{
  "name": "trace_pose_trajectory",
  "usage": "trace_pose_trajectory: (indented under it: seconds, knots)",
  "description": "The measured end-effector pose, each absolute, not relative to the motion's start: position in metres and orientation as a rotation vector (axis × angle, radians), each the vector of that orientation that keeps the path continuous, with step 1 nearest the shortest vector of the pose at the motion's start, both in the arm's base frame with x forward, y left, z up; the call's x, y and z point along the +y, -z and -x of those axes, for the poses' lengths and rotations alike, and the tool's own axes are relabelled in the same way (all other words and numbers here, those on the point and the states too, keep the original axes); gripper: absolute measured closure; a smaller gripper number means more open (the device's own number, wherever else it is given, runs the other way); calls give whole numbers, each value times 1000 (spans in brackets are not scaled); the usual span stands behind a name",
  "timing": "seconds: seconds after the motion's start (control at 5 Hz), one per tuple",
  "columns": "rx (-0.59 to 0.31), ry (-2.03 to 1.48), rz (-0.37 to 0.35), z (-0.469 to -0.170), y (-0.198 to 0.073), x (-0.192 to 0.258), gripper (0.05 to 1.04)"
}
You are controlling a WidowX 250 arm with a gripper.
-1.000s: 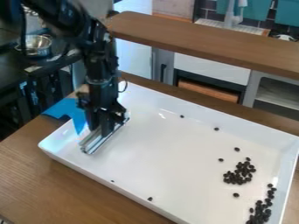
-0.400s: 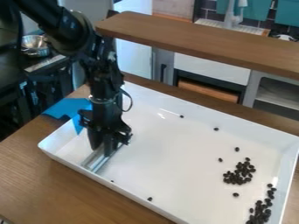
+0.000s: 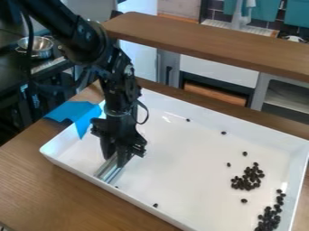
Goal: Sweep into pile
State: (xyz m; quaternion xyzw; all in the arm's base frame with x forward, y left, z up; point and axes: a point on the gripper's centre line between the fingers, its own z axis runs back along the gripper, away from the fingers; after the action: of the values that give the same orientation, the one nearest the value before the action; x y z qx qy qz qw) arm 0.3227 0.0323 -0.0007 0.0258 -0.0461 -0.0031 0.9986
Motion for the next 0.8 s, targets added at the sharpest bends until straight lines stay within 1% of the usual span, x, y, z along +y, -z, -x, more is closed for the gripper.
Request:
trace_pose_trajectory:
  seconds: [0.2,0.6,0.8]
  knots:
    - [-96,-17,-51,-323,1,21,734]
    - [-47,-6,-23,-318,-1,-26,735]
    - [-38,-18,-22,-318,0,-44,735]
